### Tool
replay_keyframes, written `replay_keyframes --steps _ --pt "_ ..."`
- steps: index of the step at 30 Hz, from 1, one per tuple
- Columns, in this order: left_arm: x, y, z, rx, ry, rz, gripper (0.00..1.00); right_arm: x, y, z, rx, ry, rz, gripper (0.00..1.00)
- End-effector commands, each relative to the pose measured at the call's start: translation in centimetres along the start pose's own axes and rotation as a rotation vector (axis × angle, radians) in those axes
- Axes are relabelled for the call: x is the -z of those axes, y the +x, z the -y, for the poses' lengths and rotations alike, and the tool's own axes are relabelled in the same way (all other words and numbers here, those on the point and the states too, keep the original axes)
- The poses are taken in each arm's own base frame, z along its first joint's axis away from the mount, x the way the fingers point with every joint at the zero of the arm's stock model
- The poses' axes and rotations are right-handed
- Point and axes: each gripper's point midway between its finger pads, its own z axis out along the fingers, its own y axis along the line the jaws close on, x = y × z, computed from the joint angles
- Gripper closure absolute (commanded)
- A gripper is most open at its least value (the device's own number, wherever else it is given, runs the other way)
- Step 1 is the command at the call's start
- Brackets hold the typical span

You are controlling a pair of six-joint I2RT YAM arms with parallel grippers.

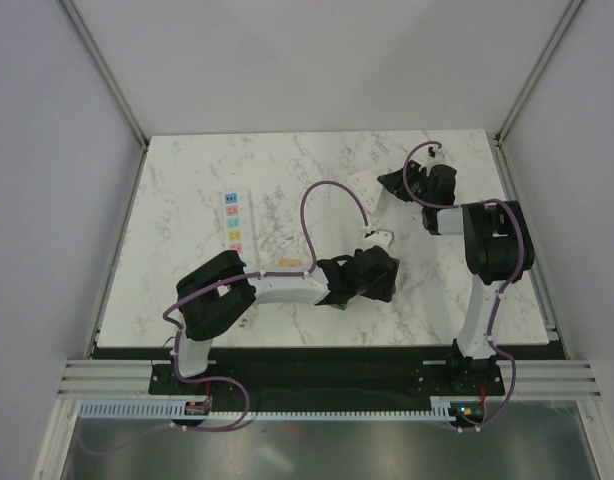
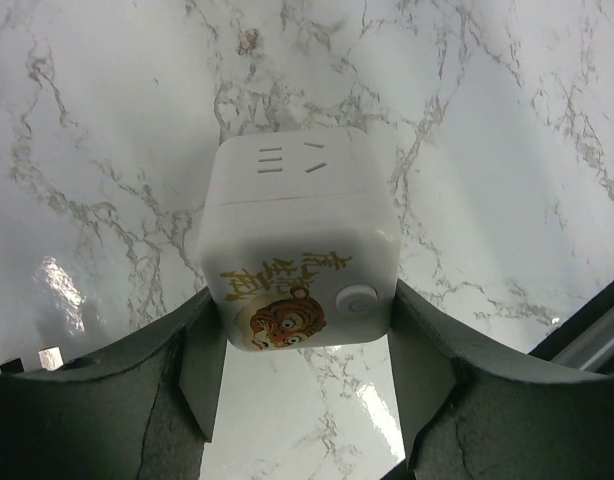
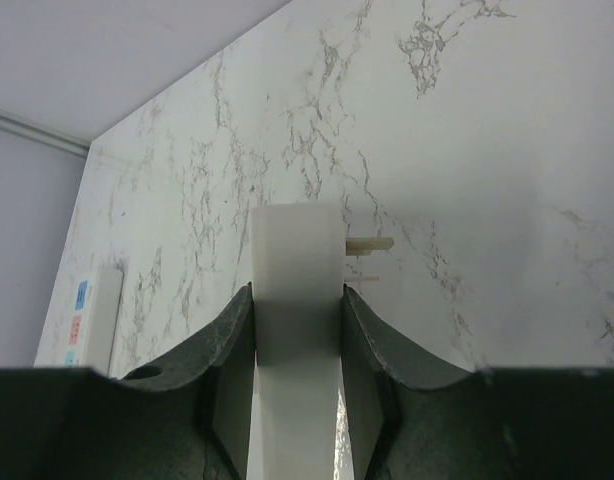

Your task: Pull the plug off the socket

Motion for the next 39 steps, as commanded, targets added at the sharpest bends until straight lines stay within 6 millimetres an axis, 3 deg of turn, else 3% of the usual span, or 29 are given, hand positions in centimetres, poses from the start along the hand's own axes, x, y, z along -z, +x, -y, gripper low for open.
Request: replay_keyframes --steps 1,2,3,6,10,14,18,20,24,27,28,29,31,32,34,36,37,38,39 --pt "-1.0 -0.6 -0.8 -0.051 -0.055 0.064 0.71 -0.3 -0.6 -0.6 0.0 -0.039 0.008 0.65" --pt "-0.9 -0.7 -1.0 -0.052 -0.067 0.073 0.61 -0.3 -0.5 -0.6 -0.001 -0.04 0.004 0.65" --pt "-0.8 -0.6 -1.1 -0.054 -0.07 0.074 0.45 -0.3 -0.3 -0.4 -0.008 -0.037 -0.001 0.64" --pt "-0.3 -0.8 -1.1 -0.066 -0.07 0.08 0.2 -0.4 -0.3 -0.4 -0.007 -0.036 -0.006 0.6" --pt "0.7 -1.0 -0.8 -0.077 -0.048 0.083 0.0 -0.3 -0.4 -0.3 0.0 -0.021 -0.014 0.53" --pt "2.0 -1.5 -0.1 -0.059 -0.006 0.087 0.0 -0.1 -0.6 0.0 0.002 -0.001 -0.023 0.46" --pt "4.7 -3.0 1.5 -0.047 0.074 0.118 0.0 0.0 -0.6 0.6 0.001 0.033 -0.047 0.35" --pt "7.2 -4.6 2.5 -0.037 0.132 0.155 0.0 0.1 -1.2 0.7 0.031 0.055 -0.045 0.29" --pt "11.9 -6.4 3.4 -0.012 0.214 0.212 0.0 0.8 -1.6 1.0 0.049 0.116 -0.056 0.02" --pt "15.9 -7.2 3.2 0.019 0.267 0.249 0.0 1.7 -2.3 0.9 0.064 0.15 -0.053 0.02" --pt "16.3 -6.3 2.6 0.02 0.266 0.229 0.0 2.2 -2.1 1.1 0.062 0.168 -0.055 0.02" --pt "18.5 -7.1 2.7 0.034 0.297 0.265 0.0 2.7 -2.9 0.8 0.074 0.19 -0.034 0.02" --pt "19.5 -5.9 1.2 0.052 0.278 0.249 0.0 3.9 -2.3 1.5 0.068 0.253 -0.059 0.02" --pt "21.7 -6.6 1.0 0.072 0.31 0.291 0.01 4.8 -2.9 1.4 0.071 0.289 -0.047 0.02" --pt "22.4 -5.2 -0.7 0.098 0.291 0.294 0.01 6.3 -2.3 1.7 0.085 0.333 -0.055 0.02" --pt "23.8 -3.8 -2.7 0.128 0.282 0.311 0.01 8.2 -3.4 0.3 0.115 0.351 -0.021 0.02" --pt "24.2 -3.4 -3.5 0.155 0.274 0.319 0.0 9.1 -2.7 0.3 0.135 0.369 -0.034 0.02" --pt "24.3 -2.7 -4.2 0.166 0.267 0.313 0.0 10.3 -2.8 -1.5 0.158 0.359 -0.034 0.02" --pt "24.8 -1.7 -5.3 0.196 0.268 0.323 0.0 11.2 -1.9 -1.6 0.167 0.374 -0.047 0.02"
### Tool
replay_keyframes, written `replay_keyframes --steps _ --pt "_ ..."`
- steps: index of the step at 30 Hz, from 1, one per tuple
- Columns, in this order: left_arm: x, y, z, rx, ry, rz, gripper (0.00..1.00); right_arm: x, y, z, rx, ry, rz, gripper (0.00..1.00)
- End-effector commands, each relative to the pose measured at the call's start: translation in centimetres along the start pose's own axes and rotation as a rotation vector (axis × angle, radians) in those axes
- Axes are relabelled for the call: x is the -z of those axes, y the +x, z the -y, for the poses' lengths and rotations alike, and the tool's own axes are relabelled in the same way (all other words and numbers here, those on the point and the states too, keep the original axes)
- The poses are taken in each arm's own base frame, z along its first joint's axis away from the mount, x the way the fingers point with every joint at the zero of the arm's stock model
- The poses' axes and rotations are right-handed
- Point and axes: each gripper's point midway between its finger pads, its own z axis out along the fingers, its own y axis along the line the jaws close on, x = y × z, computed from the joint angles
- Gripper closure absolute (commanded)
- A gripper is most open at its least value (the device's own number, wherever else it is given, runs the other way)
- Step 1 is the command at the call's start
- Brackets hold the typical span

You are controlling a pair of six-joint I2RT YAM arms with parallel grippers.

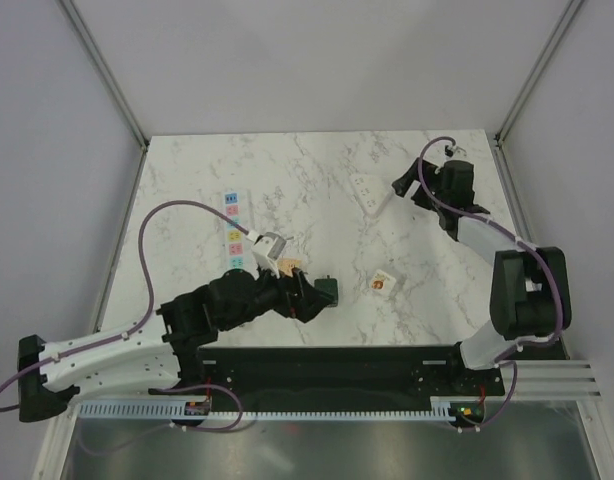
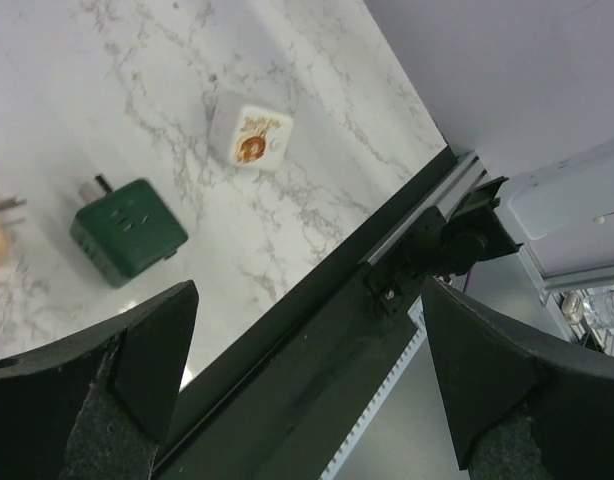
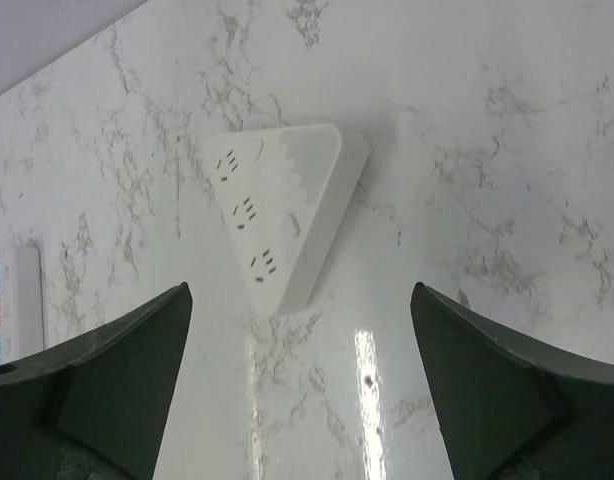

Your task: Pull the plug off the socket

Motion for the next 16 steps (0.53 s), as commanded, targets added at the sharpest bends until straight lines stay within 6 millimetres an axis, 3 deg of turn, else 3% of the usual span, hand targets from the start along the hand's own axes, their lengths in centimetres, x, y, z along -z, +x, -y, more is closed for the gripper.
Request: replay_keyframes --steps 1,2,3,4,5,6,7,8,9,11,12,13,14,15,16 --pt "2.2 2.3 -3.4 0.085 -0.077 -0.001 0.0 4.8 0.2 -1.6 0.089 0.04 0.024 0.02" --pt "2.8 2.9 -4.1 0.1 -0.086 -0.002 0.0 5.6 1.6 -2.7 0.103 0.019 -0.004 0.02" --pt "3.5 3.8 -5.1 0.128 -0.091 0.006 0.0 6.4 3.5 -2.5 0.108 0.022 -0.036 0.02" --pt "3.9 4.2 -5.5 0.141 -0.084 0.014 0.0 7.9 3.5 -3.6 0.113 -0.009 -0.018 0.02" --pt "4.1 4.8 -6.1 0.153 -0.088 0.017 0.0 8.8 4.9 -4.6 0.113 -0.034 -0.036 0.02" --pt "4.2 6.5 -7.6 0.159 -0.113 -0.004 0.0 9.6 7.3 -3.8 0.108 -0.024 -0.07 0.02" --pt "5.0 6.0 -7.4 0.194 -0.075 0.037 0.0 10.4 8.0 -3.7 0.11 -0.021 -0.062 0.02" --pt "5.2 6.4 -7.8 0.204 -0.069 0.043 0.0 12.2 8.1 -5.2 0.117 -0.074 -0.027 0.02" --pt "5.3 7.7 -8.8 0.219 -0.078 0.035 0.0 12.9 10.3 -4.1 0.116 -0.067 -0.055 0.02" --pt "6.2 7.1 -8.5 0.258 -0.018 0.094 0.0 15.0 10.5 -4.5 0.095 -0.116 -0.011 0.02" --pt "6.2 8.1 -9.3 0.268 -0.023 0.088 0.0 15.4 12.3 -3.3 0.075 -0.112 -0.033 0.02" --pt "6.4 8.2 -9.3 0.278 -0.006 0.1 0.0 16.5 12.0 -3.8 0.055 -0.153 0.002 0.02" --pt "7.2 7.0 -8.5 0.301 0.062 0.16 0.0 16.9 12.5 -4.2 0.041 -0.198 0.0 0.02" --pt "7.2 7.4 -8.7 0.303 0.068 0.156 0.0 17.2 14.3 -3.6 0.007 -0.213 -0.032 0.02" --pt "7.2 7.8 -8.4 0.292 0.074 0.128 0.0 18.0 14.4 -4.2 -0.008 -0.263 -0.019 0.02"
